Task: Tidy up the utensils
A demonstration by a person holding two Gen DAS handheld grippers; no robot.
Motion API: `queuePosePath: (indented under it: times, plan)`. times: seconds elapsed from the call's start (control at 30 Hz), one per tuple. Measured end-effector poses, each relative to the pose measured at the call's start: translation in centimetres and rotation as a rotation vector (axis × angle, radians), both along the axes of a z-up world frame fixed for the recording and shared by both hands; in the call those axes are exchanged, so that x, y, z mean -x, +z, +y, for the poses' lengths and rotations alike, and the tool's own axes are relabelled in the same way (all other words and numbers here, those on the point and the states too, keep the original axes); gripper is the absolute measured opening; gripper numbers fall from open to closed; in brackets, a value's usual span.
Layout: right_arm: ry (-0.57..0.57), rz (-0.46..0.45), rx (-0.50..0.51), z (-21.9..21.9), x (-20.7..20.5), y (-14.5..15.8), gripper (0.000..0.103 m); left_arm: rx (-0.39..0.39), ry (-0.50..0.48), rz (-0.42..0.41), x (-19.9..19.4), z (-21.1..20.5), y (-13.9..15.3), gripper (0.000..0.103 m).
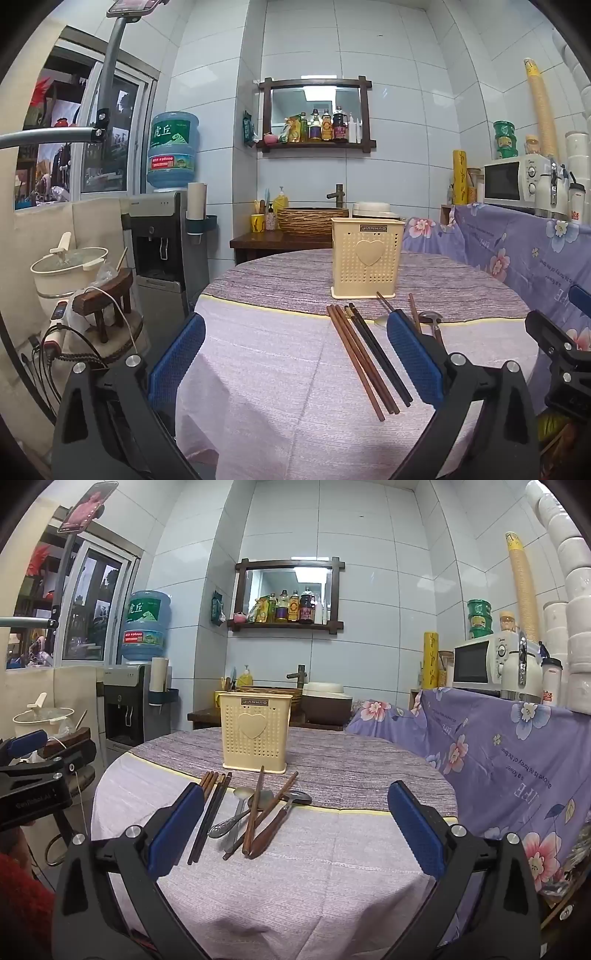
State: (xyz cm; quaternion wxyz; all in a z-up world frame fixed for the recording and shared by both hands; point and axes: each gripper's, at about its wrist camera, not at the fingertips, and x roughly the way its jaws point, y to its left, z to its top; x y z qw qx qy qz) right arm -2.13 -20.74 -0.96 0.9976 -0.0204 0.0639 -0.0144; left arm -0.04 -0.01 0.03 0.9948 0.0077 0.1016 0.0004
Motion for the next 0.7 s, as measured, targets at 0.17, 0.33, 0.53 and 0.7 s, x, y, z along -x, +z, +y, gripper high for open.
queuePosePath:
  times: [0.17,0.33,0.53,0.7]
  plan:
    - [-0.001,-0.003,-0.002,-0.01,0.1,-0.01,0.098,0.016,-0.005,-0.013,0.64,0.23,-0.58,0.098]
    - [0.001,0.003,-0.003,-0.05,-0.06,-0.03,0.098,0.007,-0.001,-0.007,0.44,-0.25,-0.43,0.098]
    - [0.002,0.007,-0.001,-0.2,-0.17,-0.14,0.098,0.006,-0.001,-0.001,0.45,-0.29,-0.37,0.098]
    - [0.002,0.006,0.001,-0.47,0.11,0.15,0.098,0.006,-0.001,0.003,0.18,-0.13,-0.23,0.098]
